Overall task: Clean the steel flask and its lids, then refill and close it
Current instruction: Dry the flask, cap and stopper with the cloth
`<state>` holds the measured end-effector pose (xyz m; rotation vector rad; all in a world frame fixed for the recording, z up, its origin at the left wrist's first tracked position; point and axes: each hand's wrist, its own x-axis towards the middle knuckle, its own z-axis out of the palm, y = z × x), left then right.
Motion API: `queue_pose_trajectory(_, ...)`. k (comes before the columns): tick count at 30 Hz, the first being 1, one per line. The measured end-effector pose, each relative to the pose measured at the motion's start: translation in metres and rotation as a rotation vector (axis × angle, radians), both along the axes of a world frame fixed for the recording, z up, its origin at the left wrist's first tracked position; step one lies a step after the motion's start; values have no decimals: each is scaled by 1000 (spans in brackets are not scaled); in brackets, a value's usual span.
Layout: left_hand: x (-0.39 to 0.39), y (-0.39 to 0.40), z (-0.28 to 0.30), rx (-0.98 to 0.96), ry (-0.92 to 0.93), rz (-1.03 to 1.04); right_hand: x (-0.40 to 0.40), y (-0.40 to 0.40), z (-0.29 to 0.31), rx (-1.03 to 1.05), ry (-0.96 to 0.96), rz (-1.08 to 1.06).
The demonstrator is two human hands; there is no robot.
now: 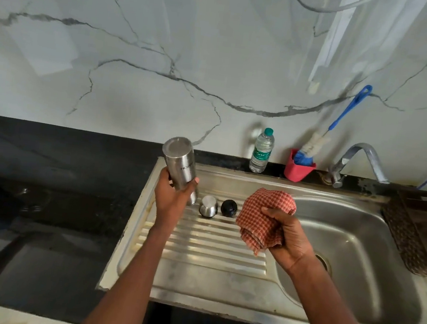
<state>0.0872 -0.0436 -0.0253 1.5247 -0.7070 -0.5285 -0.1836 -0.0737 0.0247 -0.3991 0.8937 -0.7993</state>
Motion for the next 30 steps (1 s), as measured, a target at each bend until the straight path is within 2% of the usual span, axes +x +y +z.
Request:
queue_pose_trajectory(5,-47,-10,45,-59,-99,-172,-39,-4,17,-218,147,-142)
queue_pose_trajectory(10,-125,-29,47,-16,-71,-284,-95,-11,20,-305,347,-195)
queue_pose_trajectory(16,-209,-51,44,-31,60,-450,-167,-20,16,-387,374,-272)
queue_pose_trajectory(21,-269,-73,42,33,318,-597,-204,-27,17,-652,477,-286)
queue_pose_trajectory(26,-331,-86,41,79,852,-647,-214,-28,8,-974,561,7)
queue_pose_trajectory(28,-347,-87,46,90,958,-613,-219,-29,-3,-1071,594,81)
queue_pose_trajectory(30,-356,-86,48,115,1039,-605,-226,-29,-6,-1067,593,196)
